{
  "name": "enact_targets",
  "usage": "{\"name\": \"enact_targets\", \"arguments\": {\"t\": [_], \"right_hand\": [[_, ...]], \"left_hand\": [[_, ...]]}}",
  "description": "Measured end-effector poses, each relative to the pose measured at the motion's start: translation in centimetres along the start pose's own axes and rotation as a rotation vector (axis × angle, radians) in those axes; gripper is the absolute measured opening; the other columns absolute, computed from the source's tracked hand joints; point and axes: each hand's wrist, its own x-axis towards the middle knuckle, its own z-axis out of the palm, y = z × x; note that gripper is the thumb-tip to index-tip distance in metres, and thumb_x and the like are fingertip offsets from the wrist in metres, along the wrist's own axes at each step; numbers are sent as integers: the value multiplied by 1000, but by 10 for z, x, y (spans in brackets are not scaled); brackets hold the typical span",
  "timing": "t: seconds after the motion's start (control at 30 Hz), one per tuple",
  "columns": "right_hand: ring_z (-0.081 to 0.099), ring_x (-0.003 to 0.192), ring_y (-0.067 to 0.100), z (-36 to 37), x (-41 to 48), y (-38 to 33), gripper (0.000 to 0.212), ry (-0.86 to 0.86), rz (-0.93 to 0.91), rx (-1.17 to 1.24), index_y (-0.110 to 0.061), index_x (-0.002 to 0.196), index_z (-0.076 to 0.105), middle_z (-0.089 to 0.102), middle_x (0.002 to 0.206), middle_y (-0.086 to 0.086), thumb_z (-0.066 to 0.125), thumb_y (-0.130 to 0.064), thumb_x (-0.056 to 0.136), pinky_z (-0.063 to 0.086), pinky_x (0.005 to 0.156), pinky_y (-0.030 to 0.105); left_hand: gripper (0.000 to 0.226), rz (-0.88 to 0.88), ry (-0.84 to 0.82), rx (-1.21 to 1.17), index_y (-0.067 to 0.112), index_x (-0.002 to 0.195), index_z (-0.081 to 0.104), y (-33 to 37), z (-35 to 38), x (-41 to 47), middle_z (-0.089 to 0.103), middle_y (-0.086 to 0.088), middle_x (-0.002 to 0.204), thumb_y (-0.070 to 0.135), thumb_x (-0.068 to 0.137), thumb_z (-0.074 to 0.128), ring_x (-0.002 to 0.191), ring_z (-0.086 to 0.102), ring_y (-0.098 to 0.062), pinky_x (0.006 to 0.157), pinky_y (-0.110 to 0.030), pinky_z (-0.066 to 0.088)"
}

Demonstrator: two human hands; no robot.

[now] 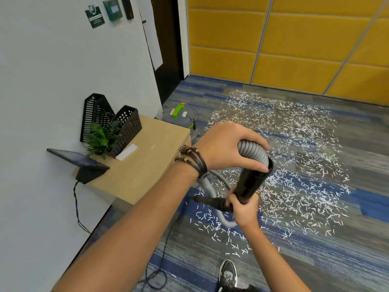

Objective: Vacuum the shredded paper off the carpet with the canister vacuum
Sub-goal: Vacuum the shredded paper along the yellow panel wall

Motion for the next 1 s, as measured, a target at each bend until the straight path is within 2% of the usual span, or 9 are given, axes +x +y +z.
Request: {"name": "enact_targets", "arguments": {"t": [0.1, 0.2, 0.33, 0.47, 0.57, 0.7, 0.87, 1.0], "right_hand": [[53, 52, 26, 3, -8, -4, 10, -52, -3, 8, -15, 58, 59, 56, 52, 9, 65, -11, 66, 49, 61, 46], [51, 51, 25, 0, -12, -12, 16, -132, -1, 32, -8, 60, 58, 54, 51, 9, 66, -21, 66, 47, 60, 40], [51, 49, 25, -6, -17, -18, 13, -144, -13, 29, -14, 56, 58, 53, 50, 11, 66, -19, 65, 47, 59, 40], [51, 50, 25, -6, -12, -23, 16, -57, -39, 8, -12, 52, 54, 53, 50, 12, 62, -7, 65, 48, 59, 33], [51, 50, 25, -5, -9, -23, 14, -98, -35, 14, -11, 54, 55, 53, 50, 11, 63, -13, 65, 47, 58, 34], [49, 49, 25, -14, 1, -33, 15, -189, -29, 5, -16, 50, 55, 51, 48, 16, 64, -20, 62, 47, 59, 32], [47, 47, 26, -20, 9, -41, 20, -190, -62, 29, -3, 56, 55, 49, 47, 24, 64, -19, 63, 46, 57, 32], [51, 50, 29, -21, 12, -34, 15, -211, -47, -14, -7, 54, 55, 52, 50, 23, 63, -7, 67, 49, 62, 40]], "left_hand": [[40, 18, -12, -5, 35, 111, 81, 3, -11, -7, 77, 19, 102, 56, 78, 87, 95, 69, 0, 88, -25, 54], [42, 40, -13, 47, 38, 110, 81, 7, -22, -7, 74, 24, 96, 64, 77, 82, 93, 66, 3, 85, -23, 50], [43, 75, -12, 96, 40, 109, 81, 13, -24, -8, 76, 21, 97, 67, 76, 81, 91, 67, 0, 84, -26, 51], [43, 60, 89, 73, 38, 111, 80, 16, -18, -9, 75, 21, 92, 66, 77, 79, 85, 65, 2, 81, -24, 44], [42, 50, 79, 66, 37, 111, 81, 16, -18, -12, 72, 24, 89, 63, 78, 81, 82, 62, 8, 79, -18, 43], [42, 14, 111, 6, 36, 111, 81, 13, -27, -11, 77, 20, 97, 62, 77, 83, 91, 69, 1, 87, -32, 57], [42, -20, 179, 16, 34, 112, 80, 18, -30, -5, 76, 21, 101, 60, 79, 85, 95, 68, 3, 91, -29, 56], [41, -17, 137, 4, 34, 111, 81, 15, -26, -5, 76, 22, 99, 60, 79, 85, 94, 68, 2, 90, -33, 57]]}}
